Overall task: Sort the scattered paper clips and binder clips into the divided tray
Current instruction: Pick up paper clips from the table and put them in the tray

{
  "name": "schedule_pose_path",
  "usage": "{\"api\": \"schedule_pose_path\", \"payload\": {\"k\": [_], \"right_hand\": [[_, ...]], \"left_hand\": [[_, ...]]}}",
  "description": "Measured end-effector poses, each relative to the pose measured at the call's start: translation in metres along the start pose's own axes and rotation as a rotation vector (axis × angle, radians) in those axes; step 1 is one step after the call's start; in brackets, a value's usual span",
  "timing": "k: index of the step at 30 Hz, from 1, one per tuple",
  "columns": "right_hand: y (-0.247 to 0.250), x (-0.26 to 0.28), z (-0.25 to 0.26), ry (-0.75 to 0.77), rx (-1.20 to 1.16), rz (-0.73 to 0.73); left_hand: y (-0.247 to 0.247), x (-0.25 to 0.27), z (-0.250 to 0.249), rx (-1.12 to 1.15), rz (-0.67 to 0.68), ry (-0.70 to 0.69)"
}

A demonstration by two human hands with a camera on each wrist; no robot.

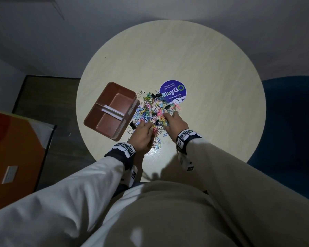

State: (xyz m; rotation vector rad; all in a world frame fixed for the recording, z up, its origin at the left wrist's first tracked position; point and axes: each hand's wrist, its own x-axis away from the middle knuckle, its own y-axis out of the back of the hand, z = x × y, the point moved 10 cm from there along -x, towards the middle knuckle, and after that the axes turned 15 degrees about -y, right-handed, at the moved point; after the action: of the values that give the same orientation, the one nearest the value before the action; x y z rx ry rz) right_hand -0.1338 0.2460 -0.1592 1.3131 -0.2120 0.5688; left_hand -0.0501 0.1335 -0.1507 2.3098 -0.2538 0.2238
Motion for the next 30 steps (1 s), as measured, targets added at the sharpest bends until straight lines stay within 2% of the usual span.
{"api": "schedule_pose_path", "payload": {"k": [7,13,16,21,27,30], "right_hand": [[-0.008,0.005,0.001,0.013,-0.018,0.011],[0.002,0.006,-0.012,-0.054,-0.275,0.04],[0.003,0.003,-0.029,-0.145,-0.467,0.052],[0.002,0.01,-0.042,-0.28,-0.647,0.135],[-0.008,0.004,-0.05,-0.396,-0.952,0.17],[-0.012,0.007,-0.048,-0.452,-1.065,0.229]], "left_hand": [[0.011,0.008,-0.007,0.364,-0.072,0.11],[0.008,0.015,-0.021,0.857,-0.167,0.23],[0.006,0.011,-0.016,0.887,-0.192,0.235],[0.003,0.008,-0.015,0.952,-0.213,0.232],[0.011,0.007,-0.021,0.943,-0.212,0.234],[0.02,0.009,-0.019,0.847,-0.237,0.221]]}}
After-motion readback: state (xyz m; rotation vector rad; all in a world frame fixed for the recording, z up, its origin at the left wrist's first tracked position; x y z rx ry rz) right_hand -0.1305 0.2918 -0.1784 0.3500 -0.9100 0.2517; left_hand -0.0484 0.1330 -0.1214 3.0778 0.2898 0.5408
